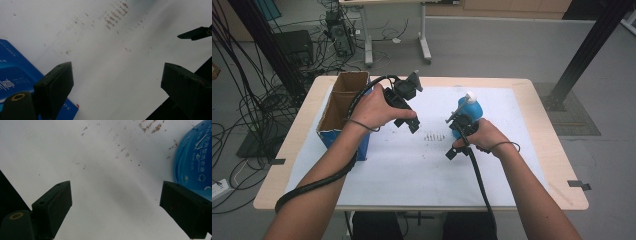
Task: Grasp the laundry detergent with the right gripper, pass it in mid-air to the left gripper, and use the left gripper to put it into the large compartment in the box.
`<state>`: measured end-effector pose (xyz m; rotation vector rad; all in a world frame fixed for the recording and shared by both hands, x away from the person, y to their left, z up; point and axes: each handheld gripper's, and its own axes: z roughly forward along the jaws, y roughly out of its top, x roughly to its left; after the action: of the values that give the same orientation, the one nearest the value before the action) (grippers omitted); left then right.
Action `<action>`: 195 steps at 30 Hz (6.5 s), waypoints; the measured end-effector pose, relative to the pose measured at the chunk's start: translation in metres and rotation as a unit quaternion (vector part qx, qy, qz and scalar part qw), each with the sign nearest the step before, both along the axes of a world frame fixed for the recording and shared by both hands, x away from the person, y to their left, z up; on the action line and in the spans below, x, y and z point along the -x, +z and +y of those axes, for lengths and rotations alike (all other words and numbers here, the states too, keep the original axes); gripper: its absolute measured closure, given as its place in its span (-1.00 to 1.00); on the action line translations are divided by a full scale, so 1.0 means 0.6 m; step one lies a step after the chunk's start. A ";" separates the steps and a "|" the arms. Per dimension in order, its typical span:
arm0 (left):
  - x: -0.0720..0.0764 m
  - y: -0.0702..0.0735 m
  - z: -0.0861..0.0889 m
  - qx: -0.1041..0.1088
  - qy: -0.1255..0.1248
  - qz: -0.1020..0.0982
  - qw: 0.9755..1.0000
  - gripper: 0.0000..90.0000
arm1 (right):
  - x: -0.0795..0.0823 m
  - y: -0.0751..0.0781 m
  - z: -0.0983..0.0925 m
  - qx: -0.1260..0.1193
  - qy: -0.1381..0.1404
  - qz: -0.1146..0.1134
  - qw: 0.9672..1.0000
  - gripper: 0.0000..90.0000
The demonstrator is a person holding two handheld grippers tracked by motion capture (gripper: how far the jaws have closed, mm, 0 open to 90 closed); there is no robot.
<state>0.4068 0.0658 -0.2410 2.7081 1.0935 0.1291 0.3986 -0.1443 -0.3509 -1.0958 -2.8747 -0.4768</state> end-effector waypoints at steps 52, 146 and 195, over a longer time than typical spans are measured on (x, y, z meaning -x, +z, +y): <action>0.051 -0.069 0.039 0.111 0.051 -0.050 0.991 -0.76 | 0.044 -0.019 -0.084 -0.054 -0.035 -0.047 0.997 -0.79; 0.075 -0.117 0.056 0.200 0.081 -0.050 0.975 -0.79 | 0.018 -0.125 -0.158 -0.193 -0.126 -0.220 0.948 -0.92; 0.077 -0.103 0.051 0.209 0.071 -0.054 0.974 -0.79 | -0.018 -0.155 -0.143 -0.309 -0.144 -0.335 0.878 -0.92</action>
<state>0.3605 0.0965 -0.3028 2.2279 1.1342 0.0593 0.4094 -0.2300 -0.4440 -1.4096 -2.6175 -1.9679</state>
